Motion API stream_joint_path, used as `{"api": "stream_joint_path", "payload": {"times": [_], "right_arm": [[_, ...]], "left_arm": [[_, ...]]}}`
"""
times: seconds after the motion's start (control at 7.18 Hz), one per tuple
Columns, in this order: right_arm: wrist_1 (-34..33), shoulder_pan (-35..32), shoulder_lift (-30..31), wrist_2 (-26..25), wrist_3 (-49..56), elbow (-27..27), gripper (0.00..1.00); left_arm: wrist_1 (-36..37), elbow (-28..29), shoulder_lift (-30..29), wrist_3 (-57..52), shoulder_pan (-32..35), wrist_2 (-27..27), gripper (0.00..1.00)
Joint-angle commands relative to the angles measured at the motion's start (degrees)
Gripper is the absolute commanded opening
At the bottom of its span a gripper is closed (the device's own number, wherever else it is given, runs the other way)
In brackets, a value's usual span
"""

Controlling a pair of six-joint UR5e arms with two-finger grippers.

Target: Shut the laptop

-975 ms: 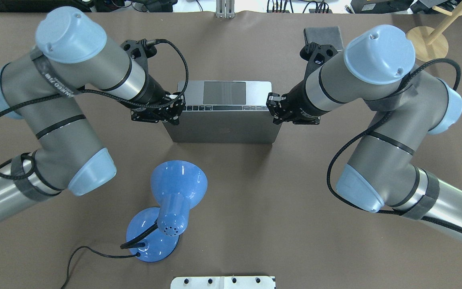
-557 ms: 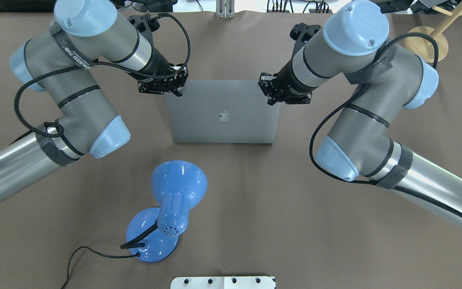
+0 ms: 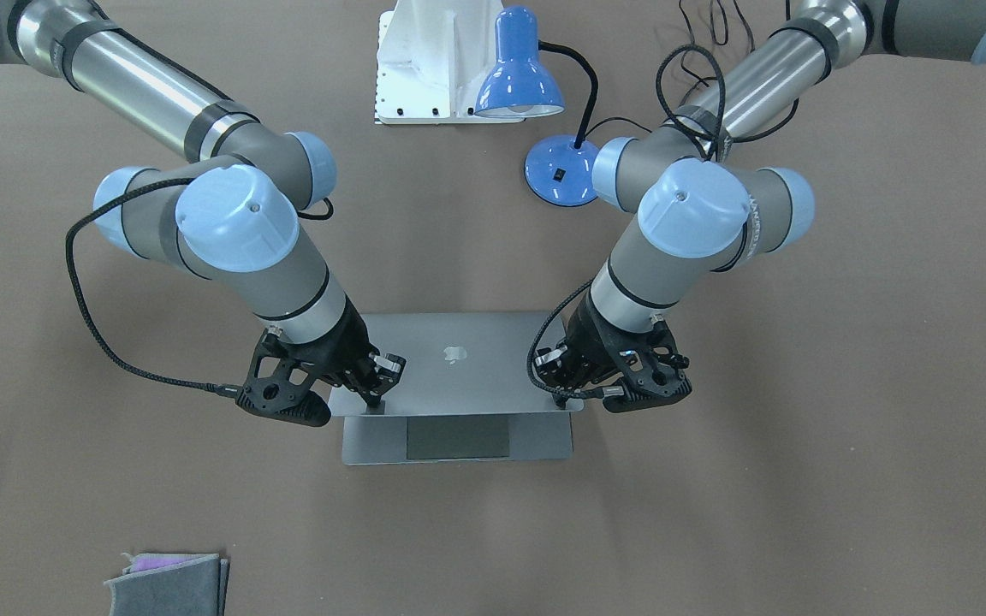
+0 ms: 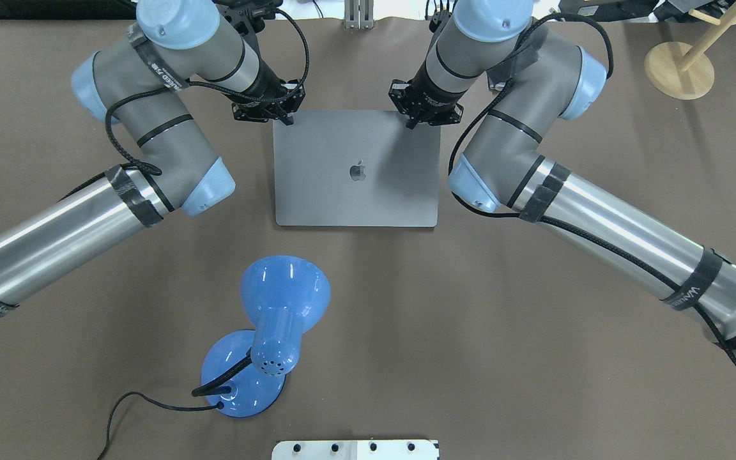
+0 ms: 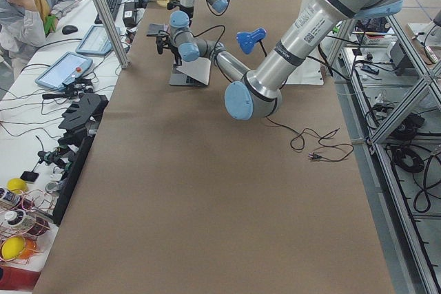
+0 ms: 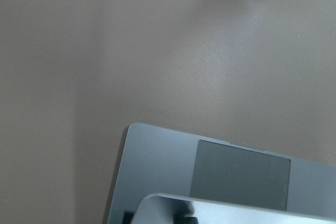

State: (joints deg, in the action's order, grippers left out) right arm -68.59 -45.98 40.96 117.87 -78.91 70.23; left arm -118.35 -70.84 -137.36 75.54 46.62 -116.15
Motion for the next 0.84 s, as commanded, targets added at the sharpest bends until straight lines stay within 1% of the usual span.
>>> {"api": "stream_joint_path", "payload": {"times": [0.0,0.14,0.28,0.42,0.56,0.7], "right_arm": [[1.8,0.0,-3.0,0.9,0.5,-6.8,0.00],[4.6,0.0,-3.1,1.5,0.5,-9.6,0.00],[5.9,0.0,-3.5,1.7,0.5,-11.5,0.00],[6.0,0.2,-4.0,1.8,0.6,-13.2,0.00],[7.7,0.2,-4.2,2.3,0.6,-15.4,0.00],[7.9,0.4,-4.6,3.3,0.6,-16.6,0.00]], "left_arm": [[-1.1,4.6,-1.9,-1.4,-0.4,1.9,0.00],[-1.2,6.7,-2.7,-1.4,-0.7,2.0,0.00],[-1.5,8.1,-3.3,-2.6,-1.0,2.9,0.00],[-2.5,9.6,-3.3,-3.4,-1.4,3.6,0.00],[-4.0,11.3,-3.3,-3.4,-1.6,3.7,0.00],[-4.4,11.9,-3.3,-3.4,-2.6,5.0,0.00]]}}
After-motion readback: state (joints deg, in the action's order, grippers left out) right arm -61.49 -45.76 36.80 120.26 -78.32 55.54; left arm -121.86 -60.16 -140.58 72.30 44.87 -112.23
